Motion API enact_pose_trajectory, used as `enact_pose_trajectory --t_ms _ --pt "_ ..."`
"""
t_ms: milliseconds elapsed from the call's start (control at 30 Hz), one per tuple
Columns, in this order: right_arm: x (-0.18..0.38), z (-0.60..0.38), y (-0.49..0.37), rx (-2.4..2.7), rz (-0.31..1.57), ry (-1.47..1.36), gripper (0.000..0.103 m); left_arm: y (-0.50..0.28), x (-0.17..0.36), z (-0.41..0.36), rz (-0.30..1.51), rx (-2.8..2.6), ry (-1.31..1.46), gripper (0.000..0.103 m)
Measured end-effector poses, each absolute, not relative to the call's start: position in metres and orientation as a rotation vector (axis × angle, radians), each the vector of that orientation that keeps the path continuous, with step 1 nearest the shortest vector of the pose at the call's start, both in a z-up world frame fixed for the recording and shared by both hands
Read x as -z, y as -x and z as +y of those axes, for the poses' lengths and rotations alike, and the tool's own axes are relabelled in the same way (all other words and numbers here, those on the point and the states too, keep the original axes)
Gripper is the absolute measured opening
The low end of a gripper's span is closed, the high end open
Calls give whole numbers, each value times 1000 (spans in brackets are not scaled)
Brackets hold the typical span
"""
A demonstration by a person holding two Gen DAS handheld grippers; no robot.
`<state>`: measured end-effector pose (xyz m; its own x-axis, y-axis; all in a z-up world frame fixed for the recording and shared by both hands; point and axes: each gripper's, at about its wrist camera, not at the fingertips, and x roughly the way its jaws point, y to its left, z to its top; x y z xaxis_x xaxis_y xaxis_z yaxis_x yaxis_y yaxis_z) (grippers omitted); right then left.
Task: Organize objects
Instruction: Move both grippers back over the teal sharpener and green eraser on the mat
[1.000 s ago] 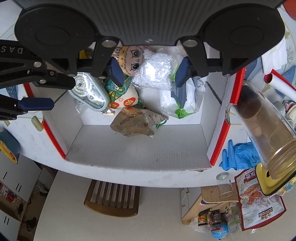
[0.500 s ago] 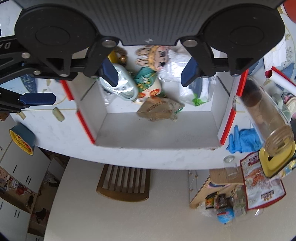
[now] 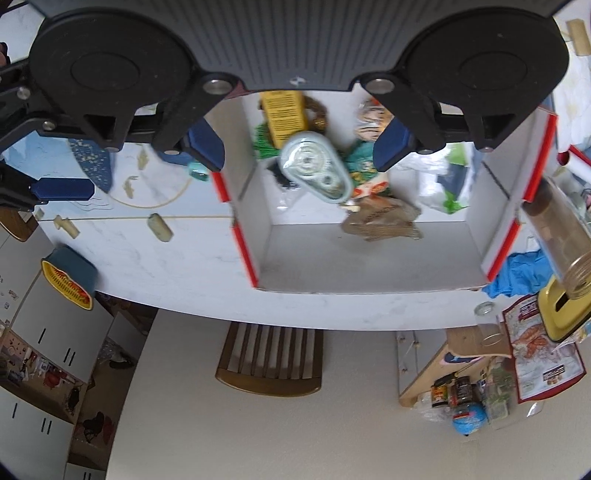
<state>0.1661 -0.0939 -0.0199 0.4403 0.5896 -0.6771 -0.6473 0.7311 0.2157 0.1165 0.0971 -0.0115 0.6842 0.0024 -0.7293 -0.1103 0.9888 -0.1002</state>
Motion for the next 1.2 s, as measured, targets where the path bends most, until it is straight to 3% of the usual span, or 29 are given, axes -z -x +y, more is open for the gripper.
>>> enact_pose_trajectory --t_ms 367,1200 --pt "28 -164 -193 -655 827 34 98 -132 9 32 772 -17 132 103" --pt "60 -235 -279 -559 852 67 94 -191 60 -92 768 -124 125 103"
